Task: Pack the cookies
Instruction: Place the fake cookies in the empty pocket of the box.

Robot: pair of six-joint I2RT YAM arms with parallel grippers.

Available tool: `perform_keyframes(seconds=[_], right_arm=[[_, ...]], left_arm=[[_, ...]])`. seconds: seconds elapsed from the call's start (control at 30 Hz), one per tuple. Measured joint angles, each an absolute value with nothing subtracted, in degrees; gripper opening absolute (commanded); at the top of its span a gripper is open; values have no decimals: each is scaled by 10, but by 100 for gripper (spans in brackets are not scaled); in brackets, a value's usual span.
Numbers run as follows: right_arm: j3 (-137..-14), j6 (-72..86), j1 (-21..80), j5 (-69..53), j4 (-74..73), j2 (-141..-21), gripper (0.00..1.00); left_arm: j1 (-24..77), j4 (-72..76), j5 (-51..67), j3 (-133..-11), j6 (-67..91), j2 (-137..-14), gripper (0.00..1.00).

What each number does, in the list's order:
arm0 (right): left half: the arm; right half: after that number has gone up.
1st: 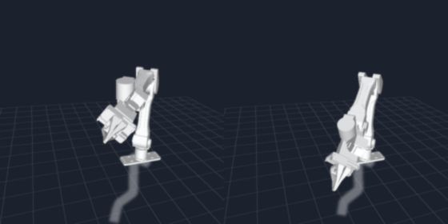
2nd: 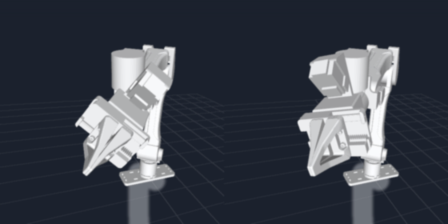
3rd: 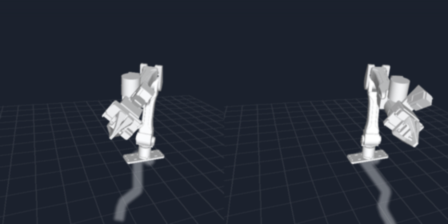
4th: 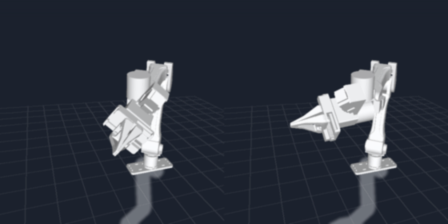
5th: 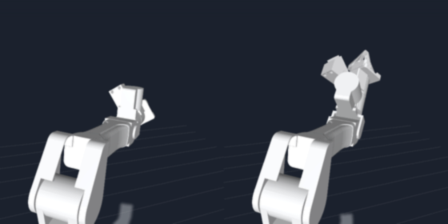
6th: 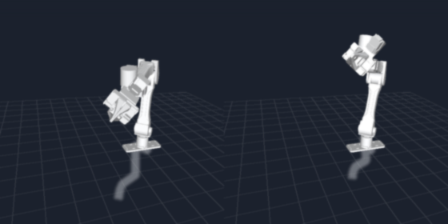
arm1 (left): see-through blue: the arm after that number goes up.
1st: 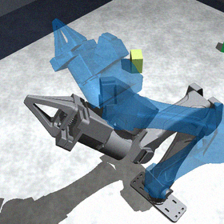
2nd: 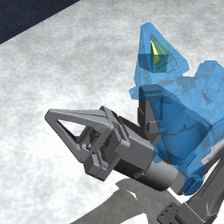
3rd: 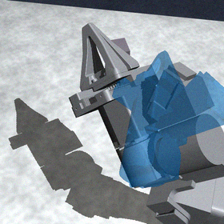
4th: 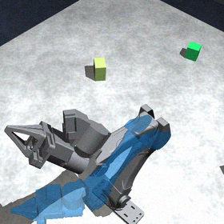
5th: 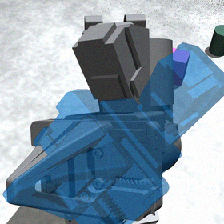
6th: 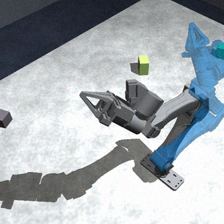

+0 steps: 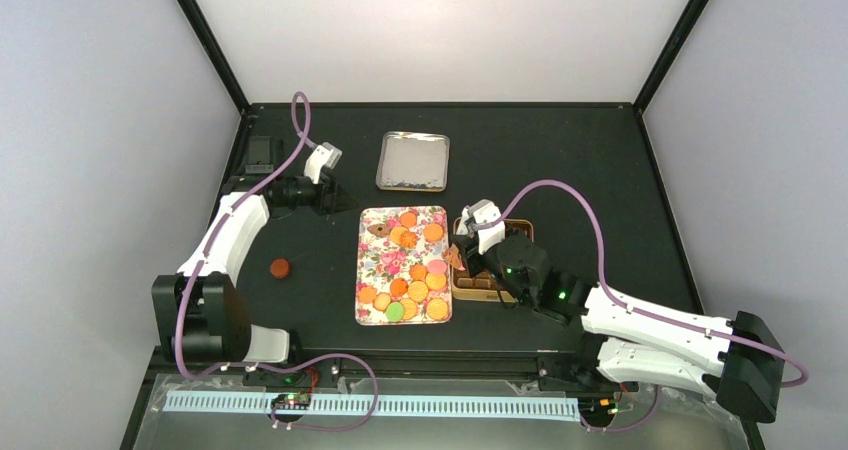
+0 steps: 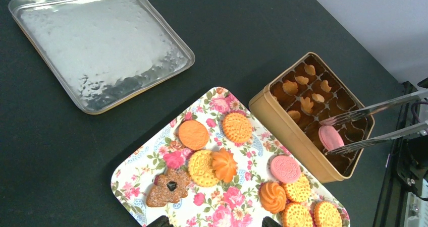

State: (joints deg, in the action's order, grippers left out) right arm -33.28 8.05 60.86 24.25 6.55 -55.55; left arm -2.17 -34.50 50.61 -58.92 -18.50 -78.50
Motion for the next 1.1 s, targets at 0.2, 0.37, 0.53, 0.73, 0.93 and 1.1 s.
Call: perform_keyframes(seconds=[0.2, 0.37, 0.53, 0.73, 0.93, 1.1], right_arm=[[-332, 81, 609, 246, 64, -555, 40], [-331, 81, 609, 248, 64, -555, 41], [-331, 80, 609, 248, 64, -555, 41], [-331, 78, 609, 249, 62, -548, 36], [-331, 71, 609, 236, 47, -509, 33], [-331, 61, 609, 199, 19, -501, 34]], left_arm=[[-22, -345, 507, -590, -185, -785, 48], [-22, -345, 509, -591, -185, -785, 48], [-22, -346, 511, -591, -185, -785, 48], [-22, -347, 512, -591, -189, -785, 48], [-22, -350, 514, -596, -190, -785, 48], [-22, -352, 515, -599, -192, -785, 48]])
